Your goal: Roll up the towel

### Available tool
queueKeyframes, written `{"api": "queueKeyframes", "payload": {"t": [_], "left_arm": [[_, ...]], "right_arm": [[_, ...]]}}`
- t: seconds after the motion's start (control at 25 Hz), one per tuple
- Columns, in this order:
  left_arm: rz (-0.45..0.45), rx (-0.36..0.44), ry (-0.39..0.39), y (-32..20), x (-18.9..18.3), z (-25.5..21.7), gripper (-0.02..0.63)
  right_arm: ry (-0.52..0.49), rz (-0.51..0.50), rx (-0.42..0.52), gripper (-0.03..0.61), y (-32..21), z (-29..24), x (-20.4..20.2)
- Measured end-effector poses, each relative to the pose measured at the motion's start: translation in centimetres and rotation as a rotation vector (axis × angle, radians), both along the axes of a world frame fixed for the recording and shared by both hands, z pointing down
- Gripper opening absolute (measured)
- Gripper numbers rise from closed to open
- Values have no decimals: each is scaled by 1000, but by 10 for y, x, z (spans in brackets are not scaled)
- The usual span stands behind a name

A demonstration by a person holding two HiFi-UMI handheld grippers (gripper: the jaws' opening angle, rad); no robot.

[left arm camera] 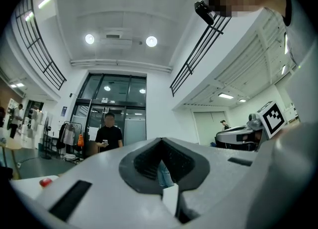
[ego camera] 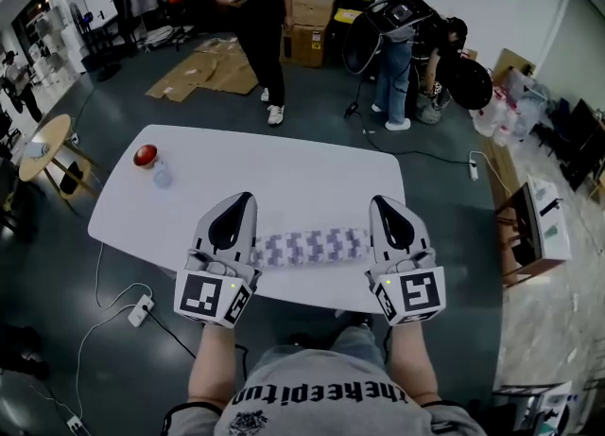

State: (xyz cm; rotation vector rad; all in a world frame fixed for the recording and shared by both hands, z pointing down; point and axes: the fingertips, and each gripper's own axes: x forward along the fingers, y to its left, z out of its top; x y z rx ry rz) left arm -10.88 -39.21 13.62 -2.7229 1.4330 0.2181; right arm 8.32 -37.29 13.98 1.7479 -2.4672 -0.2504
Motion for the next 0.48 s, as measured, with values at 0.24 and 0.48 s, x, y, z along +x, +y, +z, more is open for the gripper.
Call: {"api": "queueKeyframes", "payload": {"t": [0.24, 0.48], "left_arm": [[-26, 25, 1, 11, -2, -1, 5], [-42, 40, 7, 10, 3, -7, 5]], "right_arm": [[10, 12, 24, 3, 13, 0, 3], [13, 12, 31, 3, 11, -3, 9]]}}
